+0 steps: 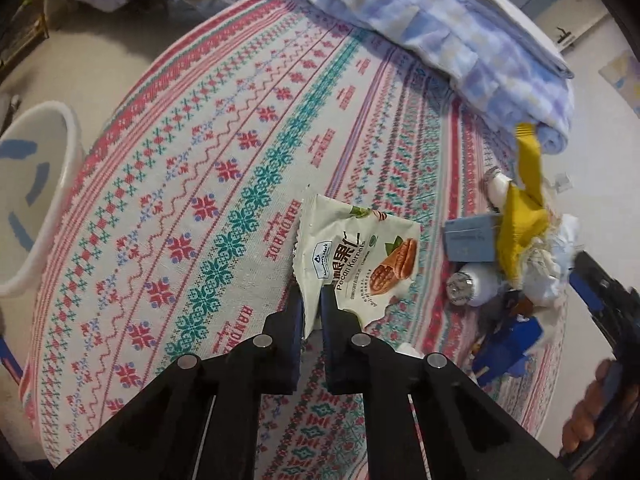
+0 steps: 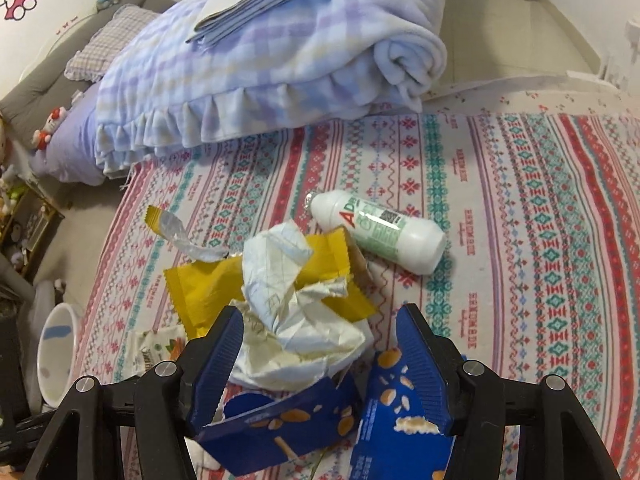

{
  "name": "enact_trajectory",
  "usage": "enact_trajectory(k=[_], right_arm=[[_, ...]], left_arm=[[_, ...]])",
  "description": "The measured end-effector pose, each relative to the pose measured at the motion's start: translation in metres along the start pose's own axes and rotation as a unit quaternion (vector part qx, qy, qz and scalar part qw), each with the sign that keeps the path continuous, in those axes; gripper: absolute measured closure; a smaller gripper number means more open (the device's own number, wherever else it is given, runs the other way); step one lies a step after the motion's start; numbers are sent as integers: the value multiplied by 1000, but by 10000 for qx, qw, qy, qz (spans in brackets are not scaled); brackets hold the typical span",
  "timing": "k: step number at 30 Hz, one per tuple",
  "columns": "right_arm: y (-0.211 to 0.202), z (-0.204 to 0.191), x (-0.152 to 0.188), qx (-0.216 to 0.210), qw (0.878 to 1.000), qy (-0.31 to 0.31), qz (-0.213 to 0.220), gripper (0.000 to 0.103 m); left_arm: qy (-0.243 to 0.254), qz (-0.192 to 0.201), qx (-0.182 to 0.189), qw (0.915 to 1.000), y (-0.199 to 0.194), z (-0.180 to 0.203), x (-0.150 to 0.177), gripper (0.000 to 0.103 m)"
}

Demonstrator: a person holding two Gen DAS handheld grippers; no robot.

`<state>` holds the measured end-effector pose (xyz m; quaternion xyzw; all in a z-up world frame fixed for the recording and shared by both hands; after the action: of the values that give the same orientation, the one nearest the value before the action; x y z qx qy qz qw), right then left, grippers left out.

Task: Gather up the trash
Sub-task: 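Grasp the snack wrapper with the left tool while the right tool grasps tissue paper, then carry wrapper and tissue to the wastebasket and release both inside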

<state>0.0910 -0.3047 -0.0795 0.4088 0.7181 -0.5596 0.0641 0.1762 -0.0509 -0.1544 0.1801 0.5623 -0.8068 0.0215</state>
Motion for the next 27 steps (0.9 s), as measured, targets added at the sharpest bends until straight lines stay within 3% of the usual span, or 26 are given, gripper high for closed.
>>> enact_trajectory(k=[3, 10, 12, 14, 15, 22, 27], right_arm=[[6, -3, -2, 107, 9999, -119, -18, 35], [23, -13, -5, 267, 9989, -381, -100, 35], [27, -13, -3, 343, 9984, -435, -131, 44], [29, -15, 0, 385, 9976, -550, -190, 83], [26, -16, 0, 351, 9978, -546, -156, 86], [-17, -25, -6, -84, 9979, -419, 477, 88], [-27, -25, -7, -249, 9968, -316, 695, 88]], left_arm=[[-81, 83, 282, 9995, -17, 1, 3, 95], [-120, 353, 469, 9982, -50, -8, 6, 94], [-171, 353, 492, 9980, -52, -12, 6, 94], [-230, 350, 519, 9978, -56, -17, 8, 94], [-265, 341, 557, 9975, -57, -18, 9, 94], [-314, 460, 805, 9952, -74, -21, 12, 94], [-331, 595, 834, 9942, -87, -27, 12, 94]])
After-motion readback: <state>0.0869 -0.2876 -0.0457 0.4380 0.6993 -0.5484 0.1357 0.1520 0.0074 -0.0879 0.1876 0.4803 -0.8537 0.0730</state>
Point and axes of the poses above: each gripper's, at about its wrist camera, not at the fingertips, and y roughly the way its jaws point, z to its right, x to its underside, the point moved 5 cm from there along y, roughly the way its jaws point, and after that the axes turned 7 degrees about y, right-handed, at the moved point
